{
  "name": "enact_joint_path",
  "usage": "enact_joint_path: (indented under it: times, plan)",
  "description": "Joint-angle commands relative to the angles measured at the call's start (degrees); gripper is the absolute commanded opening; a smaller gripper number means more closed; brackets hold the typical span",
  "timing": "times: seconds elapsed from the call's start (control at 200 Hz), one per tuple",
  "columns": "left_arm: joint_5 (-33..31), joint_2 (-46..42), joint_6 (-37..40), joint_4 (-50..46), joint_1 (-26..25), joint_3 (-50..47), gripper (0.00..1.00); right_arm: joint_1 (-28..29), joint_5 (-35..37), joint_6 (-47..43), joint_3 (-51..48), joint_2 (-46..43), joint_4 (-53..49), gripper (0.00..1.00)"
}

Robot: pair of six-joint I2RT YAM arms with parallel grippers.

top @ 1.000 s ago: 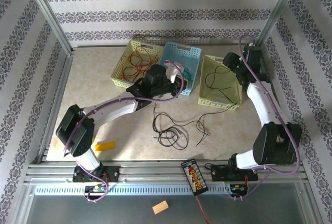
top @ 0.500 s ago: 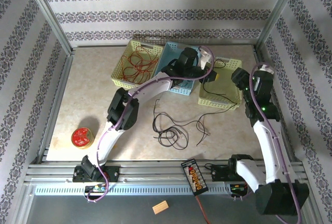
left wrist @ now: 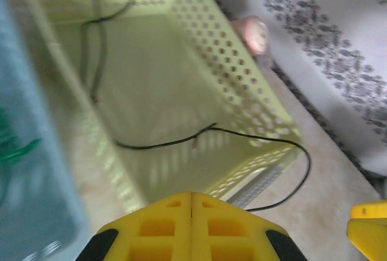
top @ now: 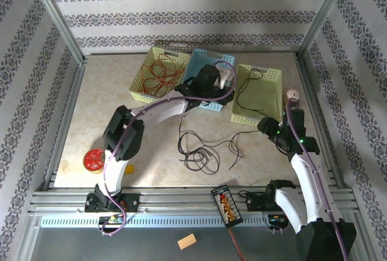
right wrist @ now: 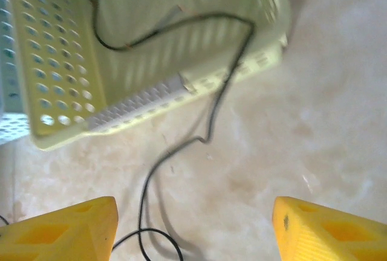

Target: Untangle the cables

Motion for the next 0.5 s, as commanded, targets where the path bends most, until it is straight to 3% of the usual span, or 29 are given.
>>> enact_joint_path:
  times: [0.0, 0.155, 0.395, 0.495]
  plan:
    - [-10.9, -3.7, 0.3, 1.8, -0.5, -5.9, 0.0, -0.6, -2.1, 6.7, -4.1, 0.9, 5.3, 0.67]
    - [-10.5, -4.9, -0.5, 2.0, -0.5, -8.6, 0.0, -0.8, -1.2, 7.5, -5.1, 5.2, 14.0, 0.63]
    - [-10.2, -5.5, -0.1, 2.6, -0.5, -8.9, 0.0, -1.9, 0.2, 4.6, -2.0, 11.1, 16.9, 0.56]
    - [-10.2, -6.3, 0.2, 3.7, -0.5, -10.0, 0.0, -2.6, 0.1, 3.5, -2.1, 12.8, 17.6, 0.48]
